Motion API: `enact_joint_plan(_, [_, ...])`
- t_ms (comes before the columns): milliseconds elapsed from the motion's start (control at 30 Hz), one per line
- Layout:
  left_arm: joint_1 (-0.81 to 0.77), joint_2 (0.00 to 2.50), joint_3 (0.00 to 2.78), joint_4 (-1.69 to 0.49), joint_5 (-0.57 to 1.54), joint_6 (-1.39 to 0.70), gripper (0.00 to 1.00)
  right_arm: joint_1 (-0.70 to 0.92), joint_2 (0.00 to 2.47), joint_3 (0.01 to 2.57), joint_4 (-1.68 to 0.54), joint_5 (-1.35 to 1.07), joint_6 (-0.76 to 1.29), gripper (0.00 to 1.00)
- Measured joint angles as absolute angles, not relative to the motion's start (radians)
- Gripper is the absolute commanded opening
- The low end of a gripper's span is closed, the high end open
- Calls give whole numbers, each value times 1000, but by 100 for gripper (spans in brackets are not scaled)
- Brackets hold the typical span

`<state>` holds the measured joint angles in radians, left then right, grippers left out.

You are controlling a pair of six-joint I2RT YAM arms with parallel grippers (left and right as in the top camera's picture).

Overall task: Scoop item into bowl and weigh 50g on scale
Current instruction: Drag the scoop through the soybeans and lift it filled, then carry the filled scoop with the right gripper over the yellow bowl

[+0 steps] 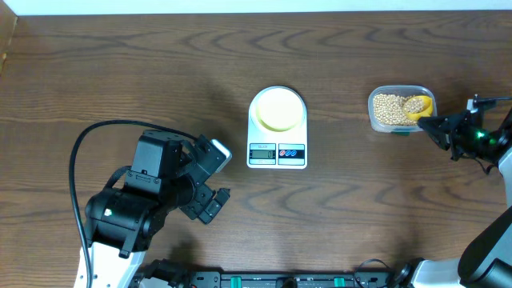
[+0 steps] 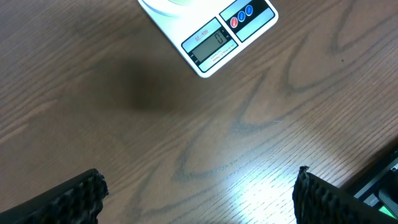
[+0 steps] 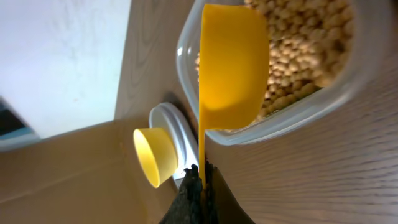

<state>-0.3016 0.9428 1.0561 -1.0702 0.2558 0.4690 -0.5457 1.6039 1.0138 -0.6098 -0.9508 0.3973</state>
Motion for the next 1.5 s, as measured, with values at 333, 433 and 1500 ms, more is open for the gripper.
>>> enact_joint_plan(333, [-302,943,1056,-1070,256,469,98,-546,1604,1013,-610,-1069,350,1])
enact_joint_plan(433, [-302,943,1056,-1070,256,469,98,-546,1604,1013,-610,-1108,343,1])
enact_joint_plan(1500, [-302,943,1056,-1071,256,469,98,-231,1604,1012,-467,-1182,427,1])
